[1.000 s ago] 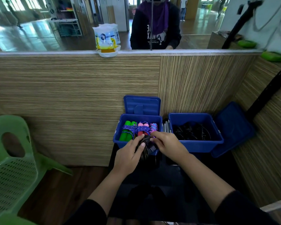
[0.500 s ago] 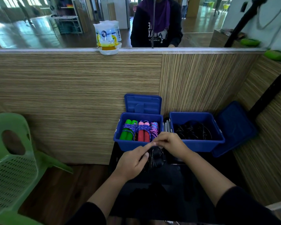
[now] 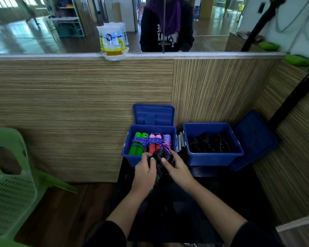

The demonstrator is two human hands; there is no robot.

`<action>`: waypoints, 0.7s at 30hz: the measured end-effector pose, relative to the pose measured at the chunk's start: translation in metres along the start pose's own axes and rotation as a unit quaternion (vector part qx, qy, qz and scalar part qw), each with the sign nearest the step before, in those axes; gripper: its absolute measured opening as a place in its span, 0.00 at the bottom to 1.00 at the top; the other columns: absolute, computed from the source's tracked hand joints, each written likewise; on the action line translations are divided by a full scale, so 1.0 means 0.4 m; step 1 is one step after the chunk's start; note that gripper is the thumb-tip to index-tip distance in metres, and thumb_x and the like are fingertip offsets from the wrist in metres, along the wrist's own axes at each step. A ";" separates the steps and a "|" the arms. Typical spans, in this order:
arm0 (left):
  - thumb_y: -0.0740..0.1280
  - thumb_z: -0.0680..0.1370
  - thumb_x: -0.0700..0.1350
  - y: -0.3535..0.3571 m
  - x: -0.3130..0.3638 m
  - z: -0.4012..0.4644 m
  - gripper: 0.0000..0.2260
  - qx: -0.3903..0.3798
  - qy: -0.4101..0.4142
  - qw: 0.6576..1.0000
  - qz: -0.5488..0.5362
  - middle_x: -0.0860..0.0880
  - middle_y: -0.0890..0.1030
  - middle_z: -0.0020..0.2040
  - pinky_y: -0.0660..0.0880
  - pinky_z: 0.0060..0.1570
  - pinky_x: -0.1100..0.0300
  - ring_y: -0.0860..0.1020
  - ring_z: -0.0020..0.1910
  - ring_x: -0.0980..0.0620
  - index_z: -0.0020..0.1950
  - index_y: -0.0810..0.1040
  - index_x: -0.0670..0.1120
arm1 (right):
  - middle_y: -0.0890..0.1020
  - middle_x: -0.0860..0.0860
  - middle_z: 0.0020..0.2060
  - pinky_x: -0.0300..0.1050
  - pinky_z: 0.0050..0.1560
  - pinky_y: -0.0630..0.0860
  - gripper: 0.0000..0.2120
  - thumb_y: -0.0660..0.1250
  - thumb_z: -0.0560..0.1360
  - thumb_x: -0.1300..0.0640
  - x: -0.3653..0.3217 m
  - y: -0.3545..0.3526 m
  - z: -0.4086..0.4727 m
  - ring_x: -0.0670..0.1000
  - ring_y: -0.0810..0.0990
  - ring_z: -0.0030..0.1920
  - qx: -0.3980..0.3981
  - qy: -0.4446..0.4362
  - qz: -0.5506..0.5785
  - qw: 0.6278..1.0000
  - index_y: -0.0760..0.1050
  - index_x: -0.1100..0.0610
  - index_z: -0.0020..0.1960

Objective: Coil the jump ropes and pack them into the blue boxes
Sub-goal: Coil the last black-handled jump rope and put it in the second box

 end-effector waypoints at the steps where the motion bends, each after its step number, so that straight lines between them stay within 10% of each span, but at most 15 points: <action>1: 0.59 0.82 0.46 0.009 0.002 0.004 0.06 0.002 -0.010 1.000 -0.011 0.49 0.77 0.43 0.65 0.40 0.59 0.78 0.45 0.46 0.58 0.71 0.47 | 0.70 0.51 0.65 0.36 0.66 0.62 0.26 0.64 0.78 0.53 0.005 0.001 -0.001 0.47 0.68 0.67 0.011 0.009 0.013 1.000 0.62 0.58 0.73; 11: 0.55 0.83 0.50 0.093 -0.005 0.039 0.13 -0.057 -0.117 0.984 -0.118 0.43 0.77 0.59 0.69 0.57 0.54 0.75 0.59 0.43 0.67 0.68 0.49 | 0.73 0.54 0.66 0.35 0.64 0.63 0.33 0.70 0.74 0.56 0.030 -0.004 0.008 0.47 0.71 0.64 0.035 0.018 0.016 0.999 0.60 0.58 0.74; 16: 0.60 0.82 0.47 0.133 0.009 0.047 0.12 -0.086 -0.089 0.984 -0.128 0.44 0.81 0.54 0.74 0.53 0.57 0.80 0.50 0.48 0.65 0.70 0.51 | 0.79 0.47 0.55 0.25 0.50 0.70 0.34 0.75 0.68 0.60 0.045 -0.057 0.005 0.42 0.77 0.52 0.020 0.032 0.030 0.999 0.63 0.46 0.67; 21: 0.63 0.81 0.47 0.218 0.059 0.087 0.14 -0.119 -0.051 0.987 -0.099 0.49 0.79 0.40 0.70 0.43 0.61 0.77 0.40 0.50 0.66 0.72 0.51 | 0.72 0.50 0.67 0.34 0.63 0.65 0.39 0.75 0.68 0.61 0.081 -0.162 0.019 0.42 0.69 0.64 0.073 0.053 -0.002 0.996 0.60 0.58 0.74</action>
Point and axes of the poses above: each hand's wrist, its own z-axis towards the middle knuckle, its own y-axis out of the palm, x = y × z, the point moved 8 cm from there along z, towards the middle knuckle
